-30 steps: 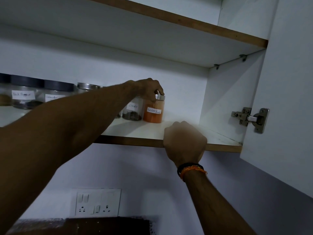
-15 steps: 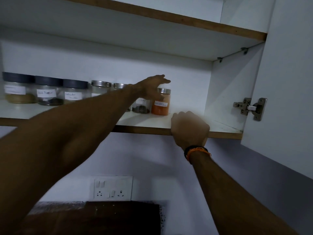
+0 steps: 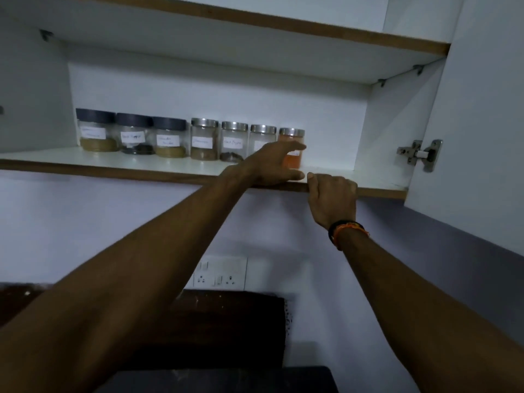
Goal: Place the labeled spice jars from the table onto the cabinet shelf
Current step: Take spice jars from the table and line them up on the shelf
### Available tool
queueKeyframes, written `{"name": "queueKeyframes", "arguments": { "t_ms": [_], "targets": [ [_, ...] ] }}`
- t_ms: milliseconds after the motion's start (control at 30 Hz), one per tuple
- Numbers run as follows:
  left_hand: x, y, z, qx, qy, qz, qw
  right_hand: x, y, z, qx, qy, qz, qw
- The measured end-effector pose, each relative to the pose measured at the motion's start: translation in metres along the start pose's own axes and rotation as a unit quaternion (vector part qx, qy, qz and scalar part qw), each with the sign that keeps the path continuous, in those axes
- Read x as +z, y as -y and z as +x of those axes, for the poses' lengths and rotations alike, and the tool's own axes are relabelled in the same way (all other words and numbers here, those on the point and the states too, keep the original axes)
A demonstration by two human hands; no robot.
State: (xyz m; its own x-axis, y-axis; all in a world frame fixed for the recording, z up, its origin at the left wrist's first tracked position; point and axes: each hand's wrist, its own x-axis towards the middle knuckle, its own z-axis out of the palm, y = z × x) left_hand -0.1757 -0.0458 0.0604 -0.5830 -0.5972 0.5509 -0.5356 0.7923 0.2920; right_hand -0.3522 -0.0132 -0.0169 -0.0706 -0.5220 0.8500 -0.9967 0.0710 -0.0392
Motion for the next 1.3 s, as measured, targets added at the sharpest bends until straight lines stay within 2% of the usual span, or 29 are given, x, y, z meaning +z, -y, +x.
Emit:
{"name": "queueKeyframes", "arguments": {
  "t_ms": [100,233,300,367,567,700,767,900,1067,1233,1300],
  "targets": [
    [0.012,-0.016,-0.035,0.022,-0.038,-0.005,0.999,-0.005,0.005,-0.023,-0.027,-0.01,0.05,0.998],
    [0.043,-0.025,-0.086,0.069,-0.104,-0.015,0.992,-0.014,0.021,-0.054,0.0,0.031,0.107,0.994],
    [0.063,-0.023,-0.109,0.066,-0.133,-0.049,0.988,-0.018,0.025,-0.072,-0.008,0.032,0.129,0.991],
    [0.083,-0.018,-0.13,0.031,-0.128,-0.07,0.989,-0.016,0.026,-0.093,-0.013,0.065,0.139,0.988],
    [0.152,0.01,-0.205,-0.1,0.017,-0.113,0.988,0.008,0.023,-0.2,0.047,0.204,0.14,0.968],
    [0.2,0.024,-0.263,-0.176,0.12,-0.135,0.968,0.019,0.023,-0.286,0.087,0.325,0.149,0.93],
    [0.223,0.027,-0.29,-0.207,0.159,-0.139,0.955,0.022,0.023,-0.321,0.087,0.383,0.147,0.908],
    [0.263,0.029,-0.338,-0.254,0.229,-0.151,0.927,0.024,0.025,-0.375,0.053,0.441,0.122,0.887],
    [0.297,0.025,-0.386,-0.314,0.268,-0.18,0.893,0.024,0.04,-0.433,0.121,0.498,0.153,0.845],
    [0.315,0.021,-0.421,-0.372,0.279,-0.195,0.864,0.028,0.046,-0.473,0.163,0.583,0.093,0.791],
    [0.32,0.019,-0.433,-0.402,0.276,-0.204,0.849,0.031,0.048,-0.482,0.166,0.599,0.068,0.781]
  ]
}}
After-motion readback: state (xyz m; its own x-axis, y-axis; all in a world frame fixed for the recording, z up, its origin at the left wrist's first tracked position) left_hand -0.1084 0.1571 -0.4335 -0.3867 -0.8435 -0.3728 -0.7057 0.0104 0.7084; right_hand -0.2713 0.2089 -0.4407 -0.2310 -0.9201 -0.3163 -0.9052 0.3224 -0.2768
